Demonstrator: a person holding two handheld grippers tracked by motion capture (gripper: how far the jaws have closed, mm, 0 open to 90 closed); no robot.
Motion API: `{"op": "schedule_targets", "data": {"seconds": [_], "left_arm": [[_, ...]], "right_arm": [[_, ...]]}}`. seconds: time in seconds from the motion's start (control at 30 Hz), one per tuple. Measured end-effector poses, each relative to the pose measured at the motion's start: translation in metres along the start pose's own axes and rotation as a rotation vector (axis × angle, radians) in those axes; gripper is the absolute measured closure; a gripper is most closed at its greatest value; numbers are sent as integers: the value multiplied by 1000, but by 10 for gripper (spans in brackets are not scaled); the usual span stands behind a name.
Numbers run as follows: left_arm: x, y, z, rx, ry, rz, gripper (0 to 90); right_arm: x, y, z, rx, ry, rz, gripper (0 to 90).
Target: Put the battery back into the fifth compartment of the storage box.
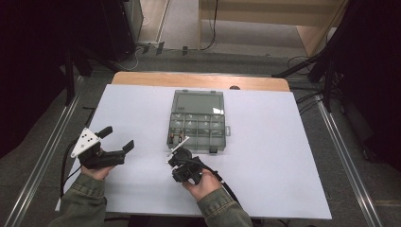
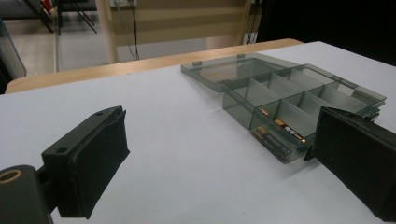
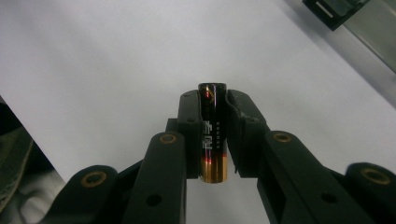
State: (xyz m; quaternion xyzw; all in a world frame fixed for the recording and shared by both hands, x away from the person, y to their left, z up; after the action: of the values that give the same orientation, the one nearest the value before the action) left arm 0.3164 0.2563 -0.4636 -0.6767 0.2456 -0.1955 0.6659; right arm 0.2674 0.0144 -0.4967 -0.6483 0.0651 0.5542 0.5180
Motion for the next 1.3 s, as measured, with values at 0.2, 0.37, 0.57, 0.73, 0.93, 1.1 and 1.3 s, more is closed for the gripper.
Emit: {"op": "schedule_targets", "data": {"seconds": [0.2,0.37,0.57,0.73,0.93,1.1,1.3], "left_arm": [[0,0,0,-3,-2,-3,37],[0,0,1,-4,-3,-2,36],[0,0,1,-3,-3,-1,37],[0,0,1,-6,-3,3,37],[0,0,1,-5,-2,1,37],[1,0,1,-4,0,3,37],[1,0,1,-4,-4,2,37]], "right_arm": [[-5,-10,-8,33,5,-35,775],[-6,-21,-18,77,10,-69,775],[-8,-34,-31,142,-6,-112,775],[-15,-45,-41,208,-30,-164,776],[-20,-59,-58,278,-17,-228,776],[-17,-70,-66,325,-2,-245,775],[-8,-80,-68,362,18,-261,775]]}}
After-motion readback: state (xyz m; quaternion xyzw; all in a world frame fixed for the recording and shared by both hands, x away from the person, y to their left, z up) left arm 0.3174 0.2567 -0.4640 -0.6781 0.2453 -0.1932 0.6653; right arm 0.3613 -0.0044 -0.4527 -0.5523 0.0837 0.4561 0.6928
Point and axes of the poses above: each handheld gripper's, and its own axes: x roughly forward along the jaws, y roughly out of its underside, z roughly to its left, the point moved 4 cm from there along x, roughly forward along the jaws, and after that the axes turned 15 degrees about -z, right-handed, at the moved point
